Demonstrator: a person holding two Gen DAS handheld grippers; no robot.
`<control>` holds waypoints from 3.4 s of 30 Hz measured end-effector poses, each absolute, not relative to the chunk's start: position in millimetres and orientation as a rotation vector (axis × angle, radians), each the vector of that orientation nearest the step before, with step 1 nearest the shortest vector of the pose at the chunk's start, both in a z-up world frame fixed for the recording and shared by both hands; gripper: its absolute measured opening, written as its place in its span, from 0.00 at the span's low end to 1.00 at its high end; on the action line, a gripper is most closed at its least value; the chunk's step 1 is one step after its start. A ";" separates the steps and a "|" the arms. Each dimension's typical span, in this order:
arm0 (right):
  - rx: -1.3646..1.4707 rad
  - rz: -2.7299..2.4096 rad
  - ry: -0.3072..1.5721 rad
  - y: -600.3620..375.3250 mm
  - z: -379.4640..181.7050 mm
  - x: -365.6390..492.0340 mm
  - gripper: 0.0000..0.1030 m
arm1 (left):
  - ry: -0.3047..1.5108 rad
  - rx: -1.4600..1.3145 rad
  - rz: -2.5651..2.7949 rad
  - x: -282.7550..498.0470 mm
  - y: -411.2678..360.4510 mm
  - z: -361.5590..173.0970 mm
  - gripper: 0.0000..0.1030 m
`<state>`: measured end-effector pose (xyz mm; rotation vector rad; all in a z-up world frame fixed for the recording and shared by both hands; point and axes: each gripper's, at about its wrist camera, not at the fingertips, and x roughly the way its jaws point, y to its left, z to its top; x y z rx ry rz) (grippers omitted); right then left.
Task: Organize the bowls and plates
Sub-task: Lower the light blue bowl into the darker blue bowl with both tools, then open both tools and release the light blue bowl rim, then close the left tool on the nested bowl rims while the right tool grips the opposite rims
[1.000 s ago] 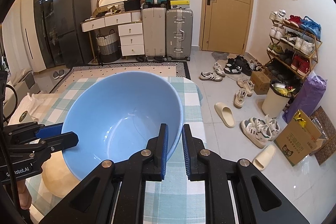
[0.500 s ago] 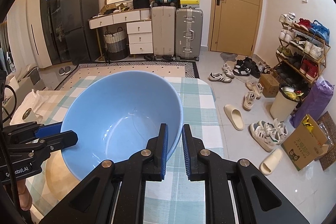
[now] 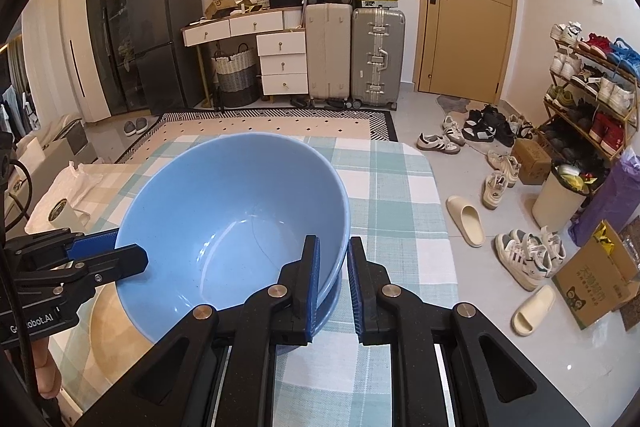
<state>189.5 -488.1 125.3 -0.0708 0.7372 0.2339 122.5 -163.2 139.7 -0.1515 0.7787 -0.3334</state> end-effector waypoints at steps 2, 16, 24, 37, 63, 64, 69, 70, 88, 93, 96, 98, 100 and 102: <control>-0.073 0.236 0.741 -485.3 122.1 190.9 0.14 | 0.781 -0.153 -0.327 125.3 -160.2 135.8 0.28; -0.066 0.258 0.779 -477.9 93.0 204.3 0.14 | 0.818 -0.145 -0.301 143.7 -152.1 106.6 0.28; -0.060 0.258 0.805 -480.3 76.9 214.1 0.14 | 0.836 -0.132 -0.295 155.4 -152.6 90.4 0.28; -0.069 0.247 0.834 -479.1 55.6 217.2 0.14 | 0.857 -0.093 -0.282 169.8 -160.2 61.2 0.28; -0.130 0.217 0.855 -478.2 34.3 214.0 0.14 | 0.871 0.008 -0.257 184.1 -175.6 35.7 0.29; -0.131 0.215 0.859 -479.1 33.3 214.6 0.14 | 0.871 0.010 -0.258 184.6 -175.7 35.7 0.29; -0.128 0.216 0.859 -479.9 32.7 215.1 0.15 | 0.872 0.011 -0.259 186.1 -175.4 35.1 0.32; -0.132 0.215 0.859 -479.6 32.6 215.0 0.15 | 0.873 0.013 -0.260 187.1 -174.5 34.4 0.35; -0.040 0.300 0.831 -486.2 44.0 210.2 0.72 | 0.842 -0.105 -0.275 206.4 -139.0 32.5 0.93; 0.004 0.290 0.832 -491.6 40.0 211.6 0.81 | 0.839 -0.135 -0.284 207.5 -130.8 31.5 0.98; 0.029 0.295 0.834 -494.2 36.7 213.2 0.82 | 0.840 -0.140 -0.282 209.4 -128.8 29.3 0.98; 0.046 0.288 0.835 -496.8 32.8 214.2 0.84 | 0.851 -0.159 -0.286 211.5 -126.0 26.8 0.98; 0.059 0.279 0.842 -499.4 27.6 215.7 0.84 | 0.860 -0.179 -0.287 214.0 -122.6 24.1 0.98; 0.076 0.288 0.855 -499.9 23.0 217.3 0.84 | 0.863 -0.198 -0.275 217.1 -120.4 21.2 0.98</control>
